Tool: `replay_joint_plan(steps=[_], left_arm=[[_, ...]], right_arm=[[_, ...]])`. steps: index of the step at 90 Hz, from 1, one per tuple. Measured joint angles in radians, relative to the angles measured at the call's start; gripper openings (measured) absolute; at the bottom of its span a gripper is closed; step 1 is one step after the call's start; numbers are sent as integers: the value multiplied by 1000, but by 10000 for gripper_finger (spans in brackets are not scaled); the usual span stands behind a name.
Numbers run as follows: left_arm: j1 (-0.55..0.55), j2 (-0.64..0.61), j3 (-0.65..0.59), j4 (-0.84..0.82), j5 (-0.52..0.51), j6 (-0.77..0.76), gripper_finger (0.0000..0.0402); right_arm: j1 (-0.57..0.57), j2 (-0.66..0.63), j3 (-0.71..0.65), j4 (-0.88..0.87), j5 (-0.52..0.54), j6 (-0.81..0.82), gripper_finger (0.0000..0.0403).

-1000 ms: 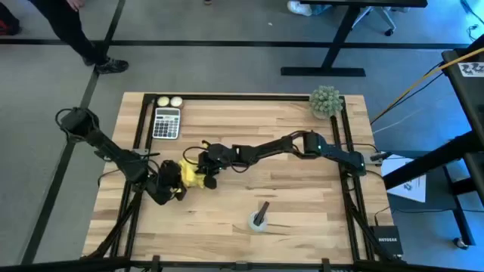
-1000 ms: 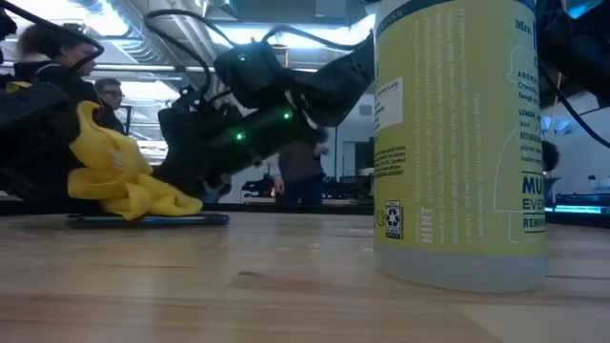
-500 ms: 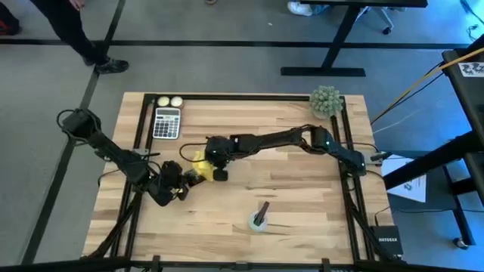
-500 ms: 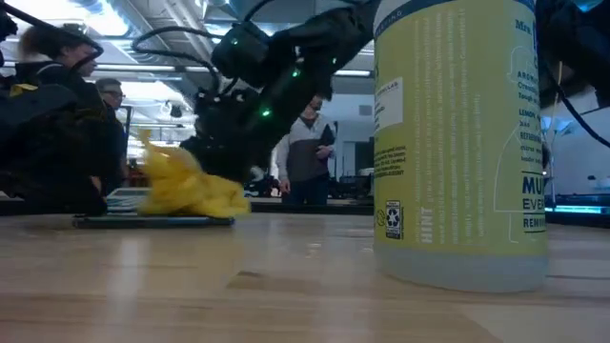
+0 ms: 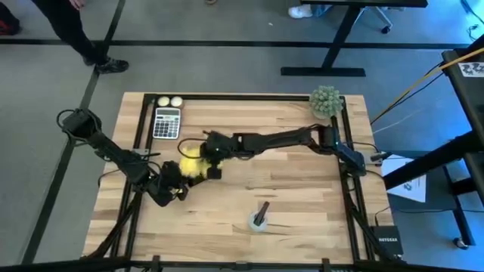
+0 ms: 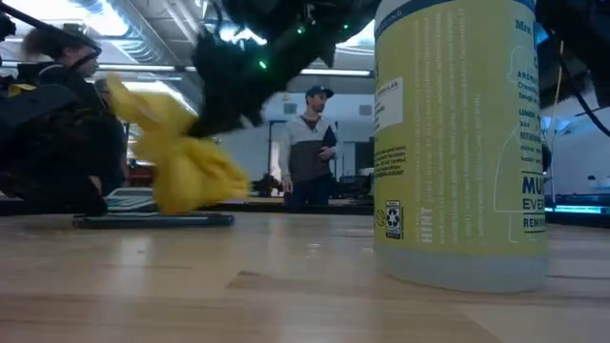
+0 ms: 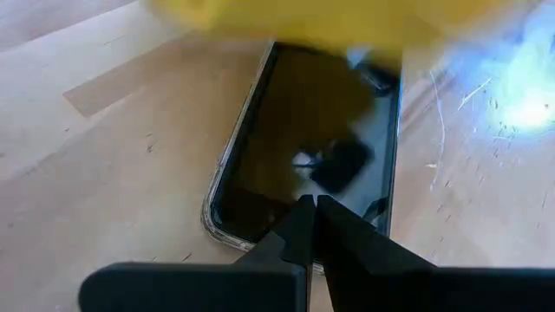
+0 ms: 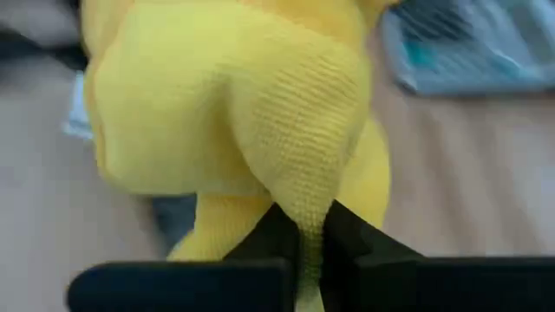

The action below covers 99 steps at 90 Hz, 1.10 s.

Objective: Apply microfiber cloth
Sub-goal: Wipe the front screen of the black cellphone using a yellow microfiber cloth

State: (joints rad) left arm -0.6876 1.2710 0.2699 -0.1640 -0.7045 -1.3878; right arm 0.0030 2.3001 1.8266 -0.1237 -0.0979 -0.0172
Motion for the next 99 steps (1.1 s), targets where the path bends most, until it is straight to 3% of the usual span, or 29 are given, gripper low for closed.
replay_joint_plan(steps=[16,30,65,85,99], left_arm=[[0,-2,-1,13,-2,12,1],[0,-2,-1,24,-2,26,1],[-44,0,0,7,-8,-22,1],[-52,-9,6,14,6,-5,1],[-45,-51,78,-71,59,100,1]], right_arm=[[33,132,-4,100,3,43,1],[21,167,4,66,17,38,1],[-70,89,9,-445,38,-68,1],[-78,-17,-9,-690,182,-111,1],[-78,-116,-3,-766,201,-106,1]])
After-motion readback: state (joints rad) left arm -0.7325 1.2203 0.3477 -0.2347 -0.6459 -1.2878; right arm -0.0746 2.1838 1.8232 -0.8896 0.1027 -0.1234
